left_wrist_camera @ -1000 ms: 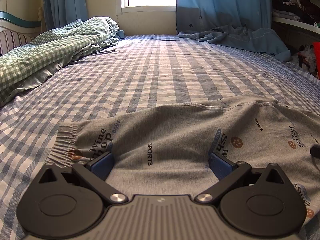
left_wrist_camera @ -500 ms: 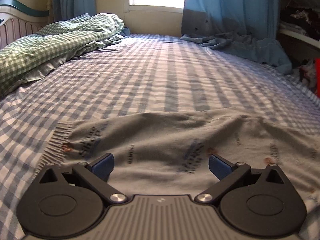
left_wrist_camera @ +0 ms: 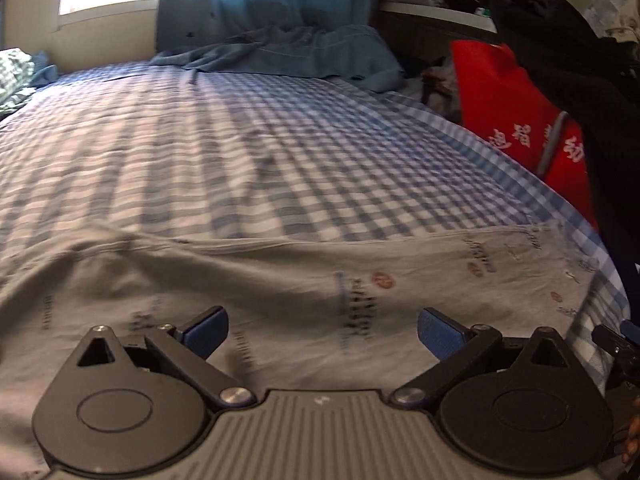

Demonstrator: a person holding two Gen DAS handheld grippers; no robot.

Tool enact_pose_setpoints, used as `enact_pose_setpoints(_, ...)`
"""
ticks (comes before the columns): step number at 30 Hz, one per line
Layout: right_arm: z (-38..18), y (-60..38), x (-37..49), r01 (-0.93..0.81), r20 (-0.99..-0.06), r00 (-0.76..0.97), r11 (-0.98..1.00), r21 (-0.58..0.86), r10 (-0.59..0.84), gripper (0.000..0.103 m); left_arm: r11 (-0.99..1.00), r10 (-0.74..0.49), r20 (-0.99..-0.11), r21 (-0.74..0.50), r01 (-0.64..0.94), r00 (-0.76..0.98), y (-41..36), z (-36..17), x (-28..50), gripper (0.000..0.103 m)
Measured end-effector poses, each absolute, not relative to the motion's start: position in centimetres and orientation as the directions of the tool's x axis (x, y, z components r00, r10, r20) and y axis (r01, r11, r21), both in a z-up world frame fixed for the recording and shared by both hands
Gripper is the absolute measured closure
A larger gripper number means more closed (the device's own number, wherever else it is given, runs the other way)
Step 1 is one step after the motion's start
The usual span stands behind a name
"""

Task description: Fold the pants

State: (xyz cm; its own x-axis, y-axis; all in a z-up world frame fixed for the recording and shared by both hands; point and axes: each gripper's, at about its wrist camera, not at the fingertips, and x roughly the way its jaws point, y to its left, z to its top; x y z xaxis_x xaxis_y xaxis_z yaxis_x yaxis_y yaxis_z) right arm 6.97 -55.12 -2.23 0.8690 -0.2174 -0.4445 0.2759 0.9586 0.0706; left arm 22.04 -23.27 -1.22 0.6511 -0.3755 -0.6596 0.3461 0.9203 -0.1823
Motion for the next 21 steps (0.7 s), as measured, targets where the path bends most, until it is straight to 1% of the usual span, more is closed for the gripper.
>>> enact_pose_setpoints(3,-2.4,-58.0,7.9,0.286,-0.457,0.868,0.947,0.144,-0.192,0.001,0.904,-0.396,-0.66,-0.16,0.396,0.638,-26.7,-2.2,22.9,0.0)
enact_pose_setpoints(6,-2.6,-60.9,9.3,0.285,-0.463,0.875,0.922,0.26,-0.14,0.001,0.903,-0.372,-0.647,-0.087,0.42,0.665,-29.4,-2.8,22.9,0.0)
enact_pose_setpoints(8,-2.8,-62.4,10.0,0.286,-0.449,0.886,0.901,0.328,-0.118,0.001,0.902,-0.347,-0.641,-0.028,0.43,0.684,-31.2,-3.0,22.7,0.0)
enact_pose_setpoints(10,-2.8,-63.6,10.7,0.284,-0.431,0.897,0.875,0.391,-0.098,0.001,0.901,-0.332,-0.635,0.005,0.433,0.697,-31.9,-3.3,22.6,0.0)
enact_pose_setpoints(14,-3.2,-65.7,11.7,0.289,-0.388,0.918,0.804,0.52,-0.079,0.001,0.903,-0.338,-0.633,-0.009,0.43,0.697,-31.7,-3.5,22.5,0.0)
enact_pose_setpoints(15,-3.2,-66.0,11.9,0.302,-0.384,0.919,0.789,0.535,-0.09,0.004,0.903,-0.339,-0.635,-0.013,0.429,0.694,-31.6,-3.5,22.6,0.0)
enact_pose_setpoints(16,-3.1,-66.1,12.0,0.325,-0.391,0.913,0.783,0.531,-0.115,0.013,0.903,-0.338,-0.638,-0.014,0.428,0.692,-31.6,-3.4,22.6,0.0)
enact_pose_setpoints(17,-3.0,-66.2,12.3,0.362,-0.412,0.899,0.78,0.51,-0.148,0.02,0.903,-0.335,-0.645,-0.013,0.429,0.687,-31.6,-3.3,22.6,0.0)
enact_pose_setpoints(18,-3.0,-66.2,12.4,0.389,-0.425,0.888,0.777,0.495,-0.174,0.032,0.903,-0.335,-0.652,-0.016,0.43,0.68,-31.6,-3.1,22.7,0.0)
enact_pose_setpoints(19,-3.0,-66.3,12.4,0.405,-0.429,0.883,0.77,0.493,-0.19,0.04,0.902,-0.341,-0.656,-0.026,0.431,0.673,-31.4,-2.8,22.7,0.0)
enact_pose_setpoints(20,-3.1,-66.4,12.4,0.416,-0.431,0.88,0.76,0.499,-0.199,0.043,0.901,-0.35,-0.658,-0.042,0.432,0.667,-31.2,-2.6,22.7,0.0)
enact_pose_setpoints(21,-3.1,-66.5,12.3,0.428,-0.434,0.876,0.752,0.502,-0.209,0.05,0.9,-0.366,-0.66,-0.07,0.431,0.656,-31.1,-2.3,22.8,0.0)
